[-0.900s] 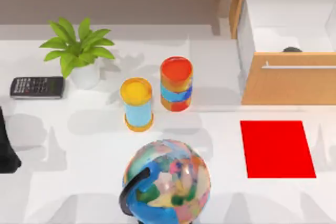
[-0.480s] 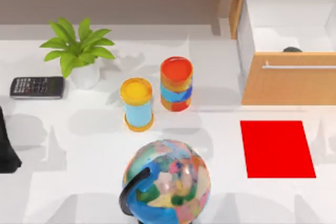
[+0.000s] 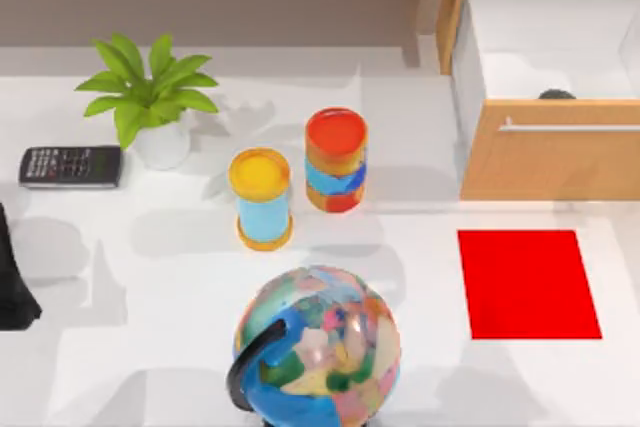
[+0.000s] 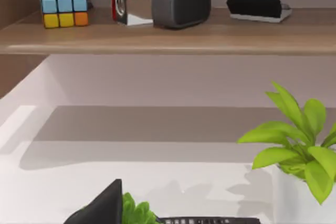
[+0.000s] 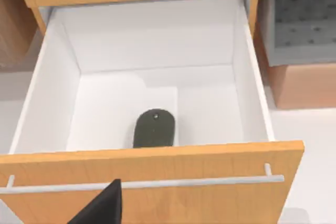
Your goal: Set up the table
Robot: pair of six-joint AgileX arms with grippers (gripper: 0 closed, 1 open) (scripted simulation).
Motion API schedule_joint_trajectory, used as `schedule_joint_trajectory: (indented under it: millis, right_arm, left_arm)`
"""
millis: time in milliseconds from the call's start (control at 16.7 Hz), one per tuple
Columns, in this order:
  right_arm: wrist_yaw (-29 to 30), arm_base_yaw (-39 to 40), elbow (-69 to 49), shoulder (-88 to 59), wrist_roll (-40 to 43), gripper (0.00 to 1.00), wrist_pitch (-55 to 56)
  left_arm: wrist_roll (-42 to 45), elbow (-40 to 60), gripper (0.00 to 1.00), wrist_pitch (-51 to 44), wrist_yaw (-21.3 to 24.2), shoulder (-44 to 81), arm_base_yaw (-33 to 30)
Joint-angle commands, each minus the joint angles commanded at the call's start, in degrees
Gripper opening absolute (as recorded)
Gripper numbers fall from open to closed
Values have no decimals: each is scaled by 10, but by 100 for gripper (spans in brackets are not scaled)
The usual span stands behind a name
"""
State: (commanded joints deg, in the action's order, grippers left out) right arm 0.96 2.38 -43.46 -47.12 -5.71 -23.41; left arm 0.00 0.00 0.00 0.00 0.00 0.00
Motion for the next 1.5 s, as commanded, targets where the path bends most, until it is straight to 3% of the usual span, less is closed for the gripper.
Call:
schedule_joint_trajectory:
  millis: [1020,1260,1500]
  right_arm:
    - [-3,65,-664,-777,-65,100,-375]
    - [4,58,-768,-890,-91,100,-438]
    - [8,56,-797,-919,-105,100,-450]
  left_arm:
    - [0,0,100,0,0,0,0]
    - [0,0,100,0,0,0,0]
    - [0,0,100,0,0,0,0]
